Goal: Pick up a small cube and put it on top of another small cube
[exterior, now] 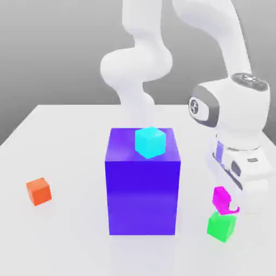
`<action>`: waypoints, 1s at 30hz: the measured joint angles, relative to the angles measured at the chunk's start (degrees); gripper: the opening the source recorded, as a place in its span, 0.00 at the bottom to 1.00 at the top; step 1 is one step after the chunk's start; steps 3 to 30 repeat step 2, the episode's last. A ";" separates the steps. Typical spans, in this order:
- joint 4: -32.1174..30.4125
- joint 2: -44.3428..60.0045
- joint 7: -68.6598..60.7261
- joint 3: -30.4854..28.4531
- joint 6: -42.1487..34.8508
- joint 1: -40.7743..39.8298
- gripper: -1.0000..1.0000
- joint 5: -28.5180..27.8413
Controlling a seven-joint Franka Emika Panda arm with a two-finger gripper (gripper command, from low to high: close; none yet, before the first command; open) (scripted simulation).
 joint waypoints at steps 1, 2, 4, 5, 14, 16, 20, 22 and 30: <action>0.00 0.00 0.00 0.00 0.00 0.00 1.00 0.00; 0.00 0.00 0.00 0.00 0.00 0.00 1.00 0.00; 0.00 0.00 0.00 0.00 0.00 0.00 1.00 0.00; 0.00 0.00 0.00 0.00 0.00 0.00 1.00 0.00; 0.00 0.00 0.00 0.00 0.00 0.00 1.00 0.00; 0.00 0.00 0.00 0.00 0.00 0.00 1.00 0.00; 0.00 0.00 0.00 0.00 0.00 0.00 1.00 0.00; 0.00 0.00 0.00 0.00 0.00 0.00 1.00 0.00; 0.00 0.00 0.00 0.00 0.00 0.00 1.00 0.00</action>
